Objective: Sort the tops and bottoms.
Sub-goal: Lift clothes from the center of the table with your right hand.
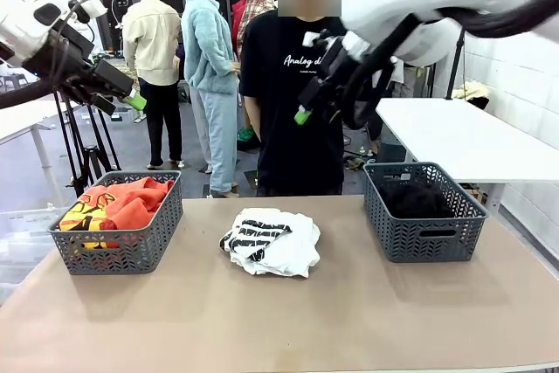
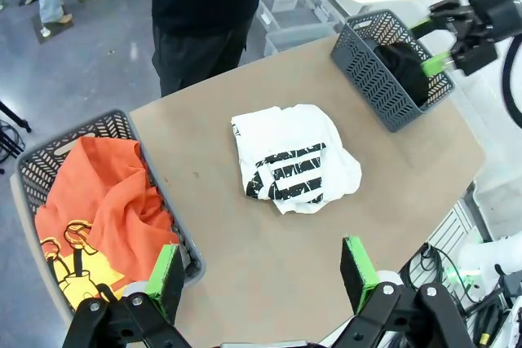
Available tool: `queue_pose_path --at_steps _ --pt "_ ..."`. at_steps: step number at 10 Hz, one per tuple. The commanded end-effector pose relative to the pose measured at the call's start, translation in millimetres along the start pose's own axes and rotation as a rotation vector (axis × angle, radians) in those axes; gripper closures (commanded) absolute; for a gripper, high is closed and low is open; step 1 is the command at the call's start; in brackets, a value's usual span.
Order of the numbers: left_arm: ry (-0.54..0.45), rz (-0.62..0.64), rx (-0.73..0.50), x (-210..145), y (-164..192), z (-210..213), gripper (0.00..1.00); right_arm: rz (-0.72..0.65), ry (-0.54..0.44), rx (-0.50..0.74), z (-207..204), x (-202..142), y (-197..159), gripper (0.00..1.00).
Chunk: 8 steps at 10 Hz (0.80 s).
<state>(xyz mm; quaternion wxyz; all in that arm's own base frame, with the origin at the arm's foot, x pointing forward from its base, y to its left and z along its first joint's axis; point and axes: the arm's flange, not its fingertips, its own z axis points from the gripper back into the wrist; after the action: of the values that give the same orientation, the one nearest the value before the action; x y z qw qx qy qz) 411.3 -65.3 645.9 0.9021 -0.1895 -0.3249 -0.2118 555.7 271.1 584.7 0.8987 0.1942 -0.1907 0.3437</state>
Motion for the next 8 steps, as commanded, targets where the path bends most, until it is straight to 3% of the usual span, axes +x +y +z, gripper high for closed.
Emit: queue_pose_path --at_steps 1,3,5,8 --pt "-0.01 0.013 0.006 0.6 -0.8 0.2 0.0 -0.007 -0.087 -0.039 30.4 -17.1 10.6 0.0" --pt "-0.01 0.013 0.006 0.6 -0.8 0.2 0.0 -0.007 -0.087 -0.039 30.4 -17.1 10.6 0.0" --pt "-0.01 0.013 0.006 0.6 -0.8 0.2 0.0 -0.043 0.052 -0.036 -13.8 15.3 -10.9 0.0" --pt "-0.01 0.013 0.006 0.6 -0.8 0.2 0.0 -0.066 0.255 -0.12 -112.1 59.6 -4.8 0.0"
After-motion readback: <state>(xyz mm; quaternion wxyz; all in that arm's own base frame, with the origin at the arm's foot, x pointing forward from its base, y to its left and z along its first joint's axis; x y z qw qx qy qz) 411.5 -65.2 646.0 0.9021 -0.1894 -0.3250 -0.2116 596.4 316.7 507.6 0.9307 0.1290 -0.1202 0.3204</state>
